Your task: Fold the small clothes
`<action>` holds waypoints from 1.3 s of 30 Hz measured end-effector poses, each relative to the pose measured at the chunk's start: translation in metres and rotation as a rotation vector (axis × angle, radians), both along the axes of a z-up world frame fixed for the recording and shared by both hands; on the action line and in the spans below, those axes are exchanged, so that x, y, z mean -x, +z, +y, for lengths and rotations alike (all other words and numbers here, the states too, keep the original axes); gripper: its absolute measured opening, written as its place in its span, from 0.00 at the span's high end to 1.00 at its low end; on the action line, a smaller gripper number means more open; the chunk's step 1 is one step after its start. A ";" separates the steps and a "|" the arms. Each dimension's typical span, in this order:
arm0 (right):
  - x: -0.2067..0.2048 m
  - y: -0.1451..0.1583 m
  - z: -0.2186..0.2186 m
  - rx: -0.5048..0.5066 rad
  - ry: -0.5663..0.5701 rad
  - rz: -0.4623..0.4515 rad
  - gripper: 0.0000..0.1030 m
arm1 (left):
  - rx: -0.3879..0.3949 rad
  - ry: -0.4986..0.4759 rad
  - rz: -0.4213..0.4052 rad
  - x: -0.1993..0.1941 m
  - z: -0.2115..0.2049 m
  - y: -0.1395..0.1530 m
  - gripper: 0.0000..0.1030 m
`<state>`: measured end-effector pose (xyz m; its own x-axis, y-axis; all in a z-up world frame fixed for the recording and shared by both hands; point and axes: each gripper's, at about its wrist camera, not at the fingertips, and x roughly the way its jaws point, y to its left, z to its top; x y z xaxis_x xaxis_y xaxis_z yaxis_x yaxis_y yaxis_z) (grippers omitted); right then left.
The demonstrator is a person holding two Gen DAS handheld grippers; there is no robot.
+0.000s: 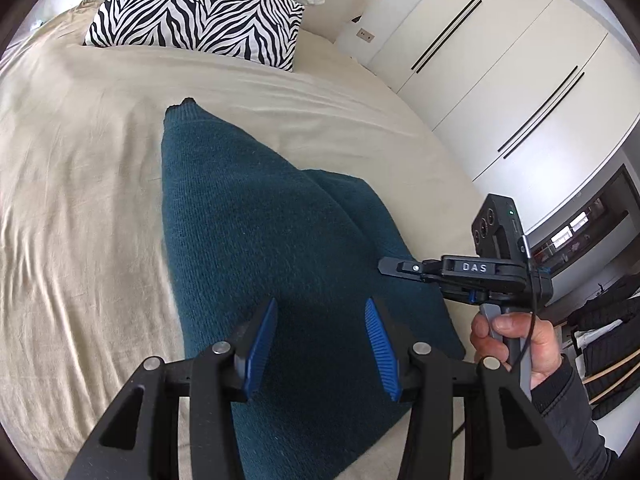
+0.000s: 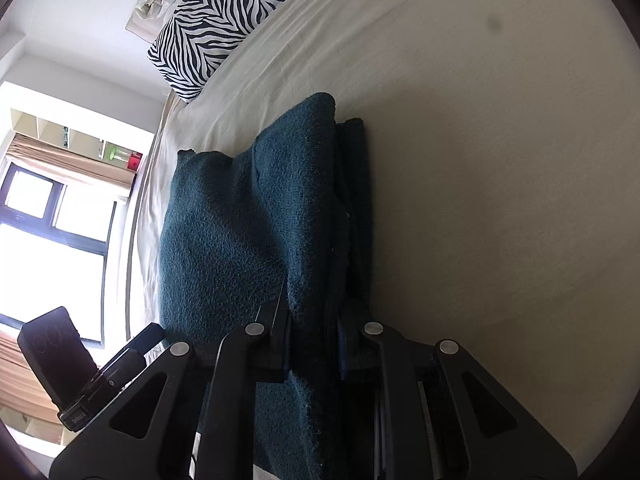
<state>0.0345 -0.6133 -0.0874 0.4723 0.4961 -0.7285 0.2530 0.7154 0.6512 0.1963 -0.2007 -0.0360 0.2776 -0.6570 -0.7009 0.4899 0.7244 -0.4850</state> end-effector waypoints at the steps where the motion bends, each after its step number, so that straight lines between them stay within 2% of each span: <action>1: 0.001 -0.005 -0.001 -0.016 -0.006 -0.002 0.87 | -0.004 0.009 0.004 -0.005 0.000 -0.004 0.53; 5: 0.012 -0.015 -0.008 -0.083 -0.029 -0.015 0.87 | -0.026 0.010 0.000 -0.015 -0.004 -0.008 0.55; 8: 0.015 -0.009 -0.008 -0.087 -0.034 -0.007 0.83 | -0.037 0.023 -0.090 -0.013 -0.001 0.012 0.52; 10: 0.016 0.006 -0.012 -0.041 -0.051 -0.005 0.79 | -0.040 0.035 -0.134 -0.020 0.000 0.022 0.47; 13: 0.013 0.042 -0.020 0.078 -0.110 -0.070 0.69 | -0.070 0.040 -0.145 -0.045 -0.014 0.024 0.47; 15: 0.005 0.060 -0.018 0.050 -0.102 -0.140 0.59 | -0.110 0.043 -0.135 -0.066 -0.026 0.018 0.47; 17: -0.014 0.069 -0.004 0.022 -0.045 -0.170 0.58 | -0.164 0.049 -0.140 -0.081 -0.037 0.008 0.48; 20: -0.049 0.063 0.021 0.032 0.028 -0.148 0.58 | -0.252 0.023 -0.068 -0.094 -0.051 -0.028 0.46; 22: -0.067 0.043 0.026 0.025 0.011 -0.078 0.58 | -0.248 0.025 -0.108 -0.094 -0.049 -0.039 0.45; 23: -0.072 0.030 0.025 0.026 -0.002 -0.046 0.61 | -0.235 0.031 -0.098 -0.095 -0.046 -0.041 0.45; 25: -0.078 0.015 0.023 0.027 -0.018 -0.076 0.69 | -0.223 0.033 -0.079 -0.098 -0.045 -0.043 0.45; 31: -0.073 -0.001 0.009 -0.055 -0.047 -0.141 0.69 | -0.214 0.024 -0.065 -0.101 -0.045 -0.046 0.44; 34: -0.061 0.017 0.009 -0.028 -0.092 -0.136 0.66 | -0.195 0.060 -0.064 -0.090 -0.032 -0.031 0.46; 37: -0.018 0.049 0.018 -0.025 -0.041 -0.215 0.61 | -0.161 0.072 -0.093 -0.063 -0.013 -0.007 0.49; 39: 0.015 0.060 0.028 -0.024 0.010 -0.224 0.60 | -0.153 0.065 -0.093 -0.043 -0.004 -0.003 0.49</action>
<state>0.0197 -0.5853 -0.0276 0.6162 0.5171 -0.5941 0.0933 0.7010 0.7070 0.2396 -0.2045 -0.0387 0.3841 -0.5235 -0.7605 0.4770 0.8178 -0.3221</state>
